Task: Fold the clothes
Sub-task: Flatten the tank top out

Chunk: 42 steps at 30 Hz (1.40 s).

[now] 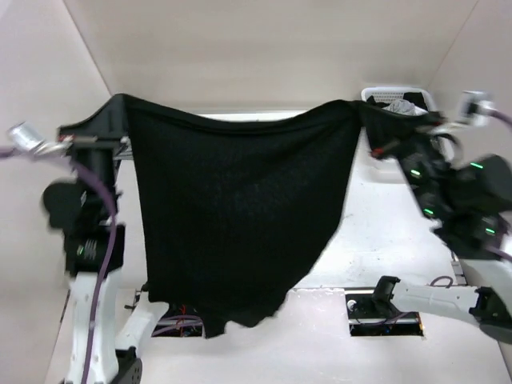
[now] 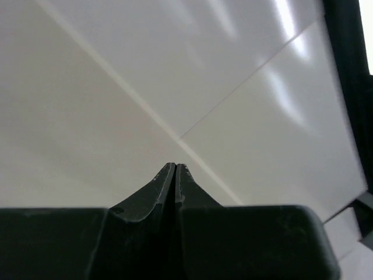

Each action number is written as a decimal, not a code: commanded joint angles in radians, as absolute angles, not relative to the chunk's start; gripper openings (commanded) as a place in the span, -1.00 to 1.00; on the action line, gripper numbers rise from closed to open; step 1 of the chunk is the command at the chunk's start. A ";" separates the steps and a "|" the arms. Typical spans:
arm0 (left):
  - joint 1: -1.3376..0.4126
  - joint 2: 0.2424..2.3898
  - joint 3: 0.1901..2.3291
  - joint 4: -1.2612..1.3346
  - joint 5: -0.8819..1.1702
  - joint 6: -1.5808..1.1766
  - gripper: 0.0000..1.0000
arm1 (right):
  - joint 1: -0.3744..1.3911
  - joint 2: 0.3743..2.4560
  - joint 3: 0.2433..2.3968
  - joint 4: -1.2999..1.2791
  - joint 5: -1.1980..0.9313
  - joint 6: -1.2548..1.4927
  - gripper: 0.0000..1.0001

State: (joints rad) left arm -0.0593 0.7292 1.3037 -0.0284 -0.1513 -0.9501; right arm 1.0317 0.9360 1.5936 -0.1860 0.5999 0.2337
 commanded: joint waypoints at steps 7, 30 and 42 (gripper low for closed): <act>-0.048 1.162 1.273 0.081 -0.166 -0.956 -0.95 | 0.466 1.268 1.532 -0.135 0.062 0.574 -1.00; -0.087 1.226 1.395 0.103 -0.195 -0.808 -0.96 | 0.340 1.269 1.593 -0.175 0.037 0.592 -1.00; -0.439 0.396 0.393 -0.183 -0.451 -0.874 -0.97 | 0.850 0.531 0.537 -0.240 0.362 0.822 -1.00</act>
